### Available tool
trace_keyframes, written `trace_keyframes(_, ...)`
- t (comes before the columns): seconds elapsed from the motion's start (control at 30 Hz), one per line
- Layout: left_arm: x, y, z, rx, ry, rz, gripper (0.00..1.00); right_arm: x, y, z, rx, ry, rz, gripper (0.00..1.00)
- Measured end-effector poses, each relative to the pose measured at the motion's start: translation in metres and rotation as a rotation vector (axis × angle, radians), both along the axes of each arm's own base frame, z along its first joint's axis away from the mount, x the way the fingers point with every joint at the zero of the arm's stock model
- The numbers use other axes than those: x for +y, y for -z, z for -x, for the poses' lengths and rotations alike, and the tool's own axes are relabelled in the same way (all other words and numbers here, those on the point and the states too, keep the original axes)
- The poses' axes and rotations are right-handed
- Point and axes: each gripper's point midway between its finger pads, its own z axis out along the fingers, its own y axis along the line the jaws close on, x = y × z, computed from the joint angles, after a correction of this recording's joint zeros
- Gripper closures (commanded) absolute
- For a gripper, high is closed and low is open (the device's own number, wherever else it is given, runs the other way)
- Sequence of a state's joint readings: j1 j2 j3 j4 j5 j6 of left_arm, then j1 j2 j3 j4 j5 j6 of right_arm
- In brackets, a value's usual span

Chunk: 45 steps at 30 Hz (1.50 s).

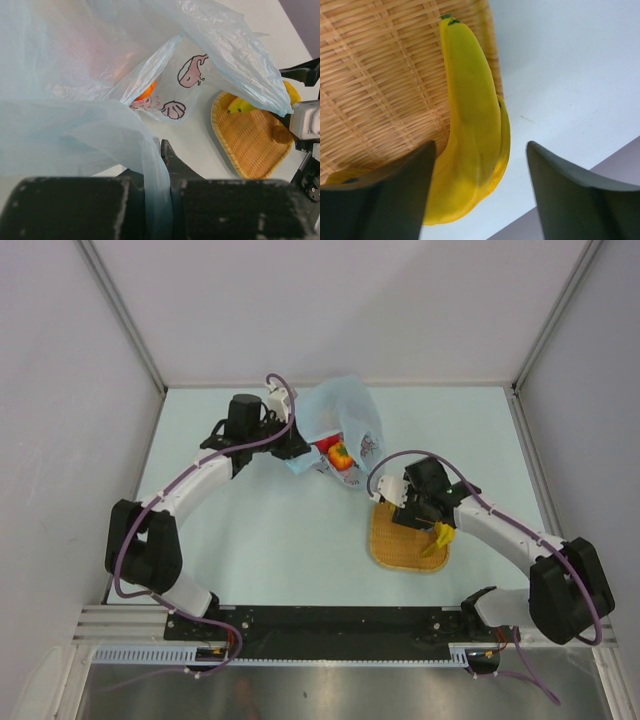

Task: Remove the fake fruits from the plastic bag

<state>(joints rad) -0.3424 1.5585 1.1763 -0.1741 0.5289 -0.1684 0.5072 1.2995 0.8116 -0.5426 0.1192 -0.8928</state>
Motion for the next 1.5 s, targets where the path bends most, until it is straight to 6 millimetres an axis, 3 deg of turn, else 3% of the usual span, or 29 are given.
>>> trace_keyframes(0.13, -0.002, 0.000, 0.002, 0.004, 0.009, 0.003, 0.92, 0.002, -0.010, 0.005, -0.016, -0.010, -0.033, 0.12)
trace_keyframes(0.23, -0.003, 0.000, 0.003, 0.012, 0.010, 0.007, 0.93, 0.018, -0.043, 0.012, -0.054, -0.041, -0.118, 0.15)
trace_keyframes(0.4, -0.003, -0.002, 0.009, 0.023, 0.023, 0.012, 0.94, 0.068, -0.117, 0.012, -0.152, -0.100, -0.368, 0.38)
trace_keyframes(0.5, 0.000, -0.009, 0.018, 0.022, 0.026, 0.011, 0.96, 0.102, -0.137, 0.008, -0.152, -0.128, -0.488, 0.48)
trace_keyframes(0.6, 0.004, -0.016, 0.029, 0.018, 0.044, -0.001, 0.97, 0.133, -0.126, -0.004, -0.095, -0.127, -0.548, 0.54)
trace_keyframes(0.73, 0.006, -0.016, 0.043, 0.052, 0.084, -0.025, 0.97, 0.161, -0.082, -0.029, -0.004, -0.060, -0.568, 0.58)
trace_keyframes(0.83, 0.006, -0.018, 0.050, 0.073, 0.109, -0.030, 0.97, 0.172, -0.062, -0.052, 0.003, 0.023, -0.577, 0.38)
trace_keyframes(0.87, 0.006, -0.018, 0.052, 0.075, 0.118, -0.032, 0.97, 0.173, -0.058, -0.060, -0.004, 0.050, -0.580, 0.23)
trace_keyframes(0.97, 0.006, -0.016, 0.060, 0.095, 0.147, -0.035, 0.96, 0.177, -0.053, -0.095, -0.050, 0.163, -0.613, 0.11)
trace_keyframes(1.13, 0.006, -0.011, 0.073, 0.132, 0.192, -0.044, 0.96, 0.171, -0.043, -0.148, -0.092, 0.346, -0.676, 0.09)
trace_keyframes(1.2, 0.007, -0.009, 0.075, 0.134, 0.202, -0.050, 0.96, 0.168, -0.034, -0.160, -0.087, 0.398, -0.689, 0.09)
trace_keyframes(1.33, 0.007, -0.010, 0.075, 0.132, 0.211, -0.057, 0.96, 0.165, -0.016, -0.173, -0.061, 0.466, -0.698, 0.08)
trace_keyframes(1.5, 0.008, -0.009, 0.074, 0.131, 0.218, -0.069, 0.97, 0.184, -0.003, -0.188, -0.012, 0.493, -0.737, 0.06)
